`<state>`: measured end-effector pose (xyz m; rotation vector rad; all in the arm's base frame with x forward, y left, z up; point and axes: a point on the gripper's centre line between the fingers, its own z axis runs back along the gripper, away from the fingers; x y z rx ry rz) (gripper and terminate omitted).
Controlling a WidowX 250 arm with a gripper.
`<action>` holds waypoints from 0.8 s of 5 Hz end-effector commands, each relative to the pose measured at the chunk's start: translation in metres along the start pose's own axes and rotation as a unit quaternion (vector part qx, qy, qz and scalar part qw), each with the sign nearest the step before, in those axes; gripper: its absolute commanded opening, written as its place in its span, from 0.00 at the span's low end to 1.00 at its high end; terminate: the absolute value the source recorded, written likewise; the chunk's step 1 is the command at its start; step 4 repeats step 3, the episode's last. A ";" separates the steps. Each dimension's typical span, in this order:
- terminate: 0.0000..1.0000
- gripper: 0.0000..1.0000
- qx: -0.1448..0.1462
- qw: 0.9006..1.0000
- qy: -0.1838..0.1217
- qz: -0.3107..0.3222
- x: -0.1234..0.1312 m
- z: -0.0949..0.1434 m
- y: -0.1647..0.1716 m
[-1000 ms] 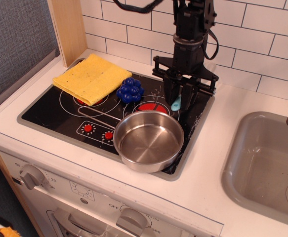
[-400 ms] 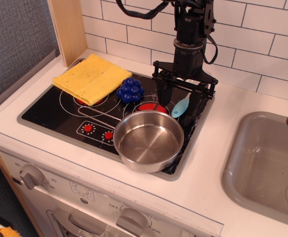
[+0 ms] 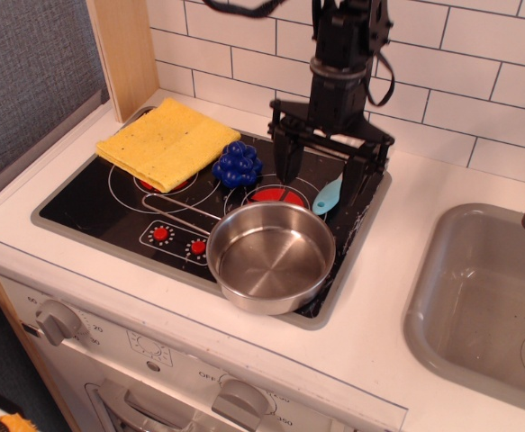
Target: Move the spatula to the right side of the stove.
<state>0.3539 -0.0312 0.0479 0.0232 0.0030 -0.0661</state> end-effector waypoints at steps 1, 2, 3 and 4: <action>0.00 1.00 -0.001 0.998 -0.065 0.006 -0.014 0.033 0.003; 0.00 1.00 -0.015 0.998 -0.054 0.002 -0.016 0.030 0.003; 1.00 1.00 -0.015 0.998 -0.054 0.002 -0.016 0.030 0.003; 1.00 1.00 -0.015 0.998 -0.054 0.002 -0.016 0.030 0.003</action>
